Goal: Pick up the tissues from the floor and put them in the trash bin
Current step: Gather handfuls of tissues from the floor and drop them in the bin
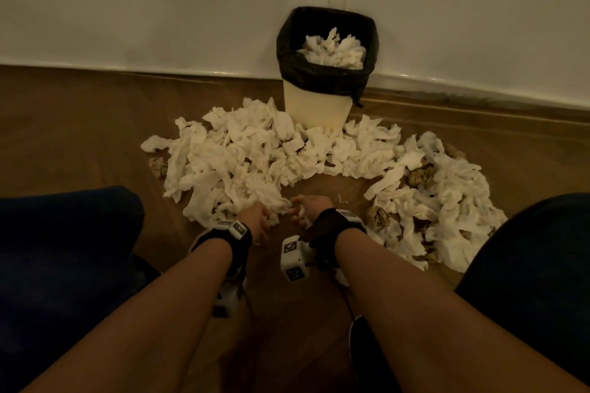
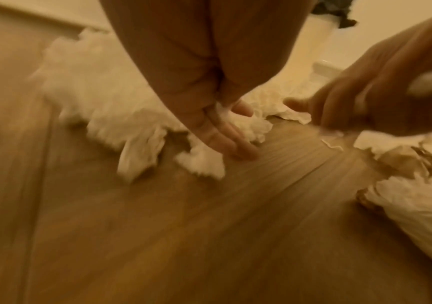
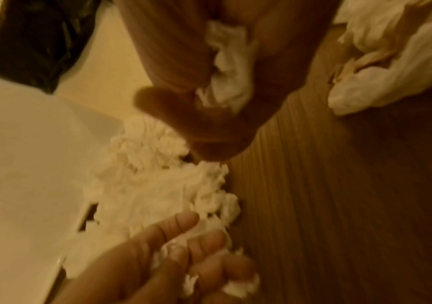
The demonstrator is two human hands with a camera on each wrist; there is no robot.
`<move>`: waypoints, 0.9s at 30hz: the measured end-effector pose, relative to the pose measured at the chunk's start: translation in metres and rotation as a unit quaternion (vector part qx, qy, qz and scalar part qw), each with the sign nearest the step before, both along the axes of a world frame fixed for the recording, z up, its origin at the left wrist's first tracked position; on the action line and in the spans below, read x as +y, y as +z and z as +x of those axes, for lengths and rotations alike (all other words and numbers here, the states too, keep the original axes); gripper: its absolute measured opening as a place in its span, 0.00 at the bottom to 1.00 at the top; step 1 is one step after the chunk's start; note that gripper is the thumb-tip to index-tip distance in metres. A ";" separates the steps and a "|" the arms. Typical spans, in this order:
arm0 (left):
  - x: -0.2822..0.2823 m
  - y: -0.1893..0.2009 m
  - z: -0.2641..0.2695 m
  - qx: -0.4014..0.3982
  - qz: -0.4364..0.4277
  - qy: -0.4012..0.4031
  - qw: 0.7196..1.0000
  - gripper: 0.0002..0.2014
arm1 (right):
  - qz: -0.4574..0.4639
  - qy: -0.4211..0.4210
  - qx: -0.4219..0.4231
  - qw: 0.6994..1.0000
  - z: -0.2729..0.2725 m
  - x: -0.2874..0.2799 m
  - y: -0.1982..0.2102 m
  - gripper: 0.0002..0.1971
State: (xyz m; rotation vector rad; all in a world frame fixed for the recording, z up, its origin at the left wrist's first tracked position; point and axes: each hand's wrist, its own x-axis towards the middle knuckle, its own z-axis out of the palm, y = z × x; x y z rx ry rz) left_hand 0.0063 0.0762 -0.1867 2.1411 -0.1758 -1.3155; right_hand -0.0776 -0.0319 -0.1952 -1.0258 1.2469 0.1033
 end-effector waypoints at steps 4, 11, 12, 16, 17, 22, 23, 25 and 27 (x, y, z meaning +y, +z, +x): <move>-0.027 0.021 0.008 -0.053 0.023 -0.081 0.995 0.07 | -0.065 -0.013 0.012 0.998 0.000 -0.031 0.018 0.25; -0.101 0.049 0.026 -0.373 -0.026 -0.326 0.868 0.13 | -0.225 0.033 0.041 0.973 0.014 -0.075 0.072 0.19; -0.112 0.056 0.029 -0.376 -0.043 -0.314 0.871 0.14 | -0.262 0.025 0.044 0.964 0.017 -0.085 0.080 0.22; -0.153 0.089 0.037 -0.412 -0.116 -0.265 0.864 0.18 | -0.370 0.047 -0.028 0.927 0.025 -0.116 0.120 0.20; -0.162 0.098 0.038 -0.433 -0.133 -0.257 0.854 0.18 | -0.404 0.034 -0.049 0.913 0.028 -0.124 0.131 0.23; -0.206 0.143 0.046 -0.458 -0.248 -0.138 0.842 0.15 | -0.505 -0.046 -0.122 0.853 0.047 -0.166 0.184 0.23; -0.215 0.151 0.051 -0.477 -0.241 -0.131 0.835 0.16 | -0.495 -0.068 -0.142 0.854 0.052 -0.179 0.192 0.21; -0.230 0.163 0.060 -0.502 -0.213 -0.132 0.827 0.14 | -0.442 -0.082 -0.161 0.879 0.059 -0.202 0.199 0.15; -0.242 0.168 0.071 -0.492 -0.192 -0.157 0.834 0.14 | -0.400 -0.069 -0.155 0.901 0.062 -0.221 0.197 0.13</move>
